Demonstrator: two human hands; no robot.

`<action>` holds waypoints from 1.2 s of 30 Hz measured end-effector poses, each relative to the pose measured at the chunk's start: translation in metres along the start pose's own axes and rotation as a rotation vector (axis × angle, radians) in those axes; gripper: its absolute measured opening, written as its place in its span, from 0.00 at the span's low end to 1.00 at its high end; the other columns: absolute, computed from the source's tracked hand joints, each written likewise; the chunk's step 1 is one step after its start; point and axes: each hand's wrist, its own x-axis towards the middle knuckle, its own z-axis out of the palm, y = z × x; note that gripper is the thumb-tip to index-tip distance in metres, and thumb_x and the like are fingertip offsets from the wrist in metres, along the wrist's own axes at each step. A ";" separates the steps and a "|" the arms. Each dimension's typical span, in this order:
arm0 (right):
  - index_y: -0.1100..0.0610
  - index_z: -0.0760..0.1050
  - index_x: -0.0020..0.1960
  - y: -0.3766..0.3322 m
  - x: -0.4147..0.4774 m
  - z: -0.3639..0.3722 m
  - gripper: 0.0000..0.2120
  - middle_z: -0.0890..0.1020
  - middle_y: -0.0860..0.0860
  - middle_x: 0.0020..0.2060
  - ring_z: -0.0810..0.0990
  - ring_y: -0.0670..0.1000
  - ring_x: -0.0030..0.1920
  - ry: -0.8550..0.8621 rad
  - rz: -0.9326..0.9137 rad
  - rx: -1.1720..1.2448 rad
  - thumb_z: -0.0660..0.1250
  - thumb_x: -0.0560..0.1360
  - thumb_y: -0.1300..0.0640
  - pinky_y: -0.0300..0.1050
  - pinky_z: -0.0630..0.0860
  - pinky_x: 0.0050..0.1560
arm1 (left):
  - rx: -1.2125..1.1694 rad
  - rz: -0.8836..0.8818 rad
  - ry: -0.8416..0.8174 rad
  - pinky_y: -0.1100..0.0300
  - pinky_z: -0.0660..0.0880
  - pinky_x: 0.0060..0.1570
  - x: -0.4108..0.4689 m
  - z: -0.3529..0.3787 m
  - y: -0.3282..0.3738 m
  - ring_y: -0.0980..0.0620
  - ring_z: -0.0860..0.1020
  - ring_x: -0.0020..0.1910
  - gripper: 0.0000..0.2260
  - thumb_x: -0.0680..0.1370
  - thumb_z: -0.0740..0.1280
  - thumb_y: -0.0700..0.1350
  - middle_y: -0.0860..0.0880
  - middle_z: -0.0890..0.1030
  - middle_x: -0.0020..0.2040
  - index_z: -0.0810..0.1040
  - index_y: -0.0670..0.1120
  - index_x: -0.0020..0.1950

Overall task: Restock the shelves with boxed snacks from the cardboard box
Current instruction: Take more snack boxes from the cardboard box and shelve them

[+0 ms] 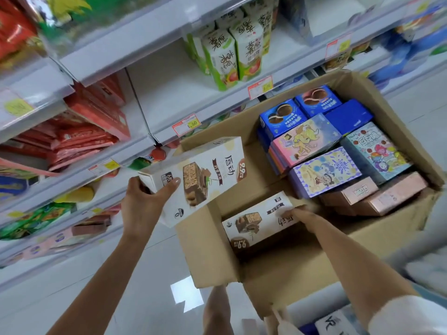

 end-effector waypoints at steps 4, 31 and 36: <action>0.62 0.76 0.58 0.002 0.008 -0.004 0.25 0.80 0.58 0.54 0.77 0.55 0.54 -0.056 0.047 0.008 0.76 0.63 0.63 0.48 0.70 0.60 | 0.001 0.021 -0.019 0.44 0.78 0.48 0.000 0.004 0.003 0.46 0.81 0.44 0.37 0.52 0.67 0.69 0.49 0.82 0.45 0.72 0.45 0.52; 0.55 0.53 0.74 -0.025 -0.035 0.098 0.47 0.71 0.57 0.64 0.71 0.59 0.63 0.143 0.102 0.692 0.77 0.65 0.55 0.58 0.69 0.62 | -0.296 0.007 -0.192 0.58 0.75 0.38 -0.008 -0.002 -0.009 0.49 0.82 0.43 0.19 0.69 0.73 0.52 0.47 0.83 0.43 0.78 0.42 0.53; 0.54 0.48 0.75 -0.046 -0.026 0.116 0.48 0.66 0.58 0.70 0.67 0.62 0.67 0.104 0.120 0.690 0.75 0.68 0.48 0.63 0.68 0.63 | -0.365 -0.027 -0.124 0.58 0.76 0.40 -0.005 -0.014 -0.021 0.51 0.81 0.45 0.18 0.72 0.71 0.47 0.47 0.82 0.47 0.75 0.41 0.59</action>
